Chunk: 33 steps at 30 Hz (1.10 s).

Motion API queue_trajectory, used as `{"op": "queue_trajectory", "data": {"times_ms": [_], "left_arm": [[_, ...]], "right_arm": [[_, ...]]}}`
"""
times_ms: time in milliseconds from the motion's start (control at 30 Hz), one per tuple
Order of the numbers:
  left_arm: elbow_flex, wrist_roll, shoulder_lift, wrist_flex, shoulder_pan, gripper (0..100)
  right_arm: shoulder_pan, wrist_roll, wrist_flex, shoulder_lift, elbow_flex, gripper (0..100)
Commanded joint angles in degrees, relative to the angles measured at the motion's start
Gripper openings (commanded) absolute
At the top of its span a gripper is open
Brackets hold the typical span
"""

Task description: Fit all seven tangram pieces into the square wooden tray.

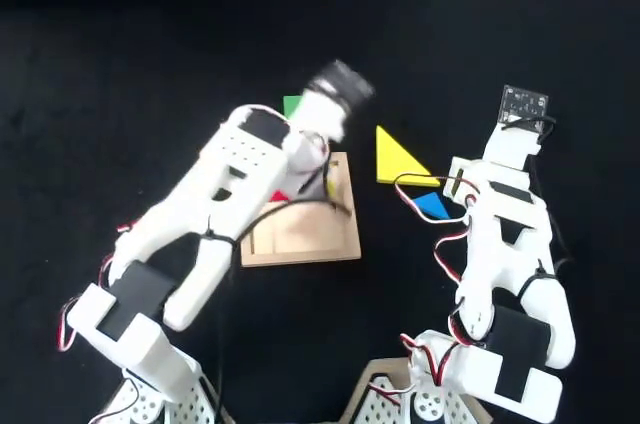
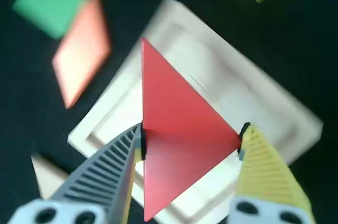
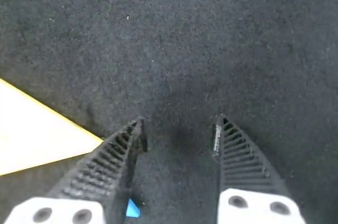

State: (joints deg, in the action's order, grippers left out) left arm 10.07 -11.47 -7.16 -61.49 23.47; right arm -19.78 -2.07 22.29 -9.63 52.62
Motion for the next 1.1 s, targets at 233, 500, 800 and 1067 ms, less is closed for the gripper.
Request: {"op": "queue_trajectory", "data": {"times_ms": [233, 500, 800, 1067], "left_arm": [[-3.8, 51.5, 2.6, -11.7, -1.4, 15], [1.6, 52.9, 2.5, -9.0, -3.6, 15], [10.5, 42.6, 3.1, 2.2, -5.2, 30], [10.2, 42.3, 3.1, 0.8, -5.7, 32]], "right_arm": [[0.4, 0.2, -1.1, -0.8, -3.4, 21.1], [0.4, 0.2, -1.1, -0.7, -3.4, 21.1], [0.7, 0.2, -1.1, -0.5, -3.5, 21.1], [2.1, 0.1, -1.1, -0.6, -3.4, 21.1]]}}
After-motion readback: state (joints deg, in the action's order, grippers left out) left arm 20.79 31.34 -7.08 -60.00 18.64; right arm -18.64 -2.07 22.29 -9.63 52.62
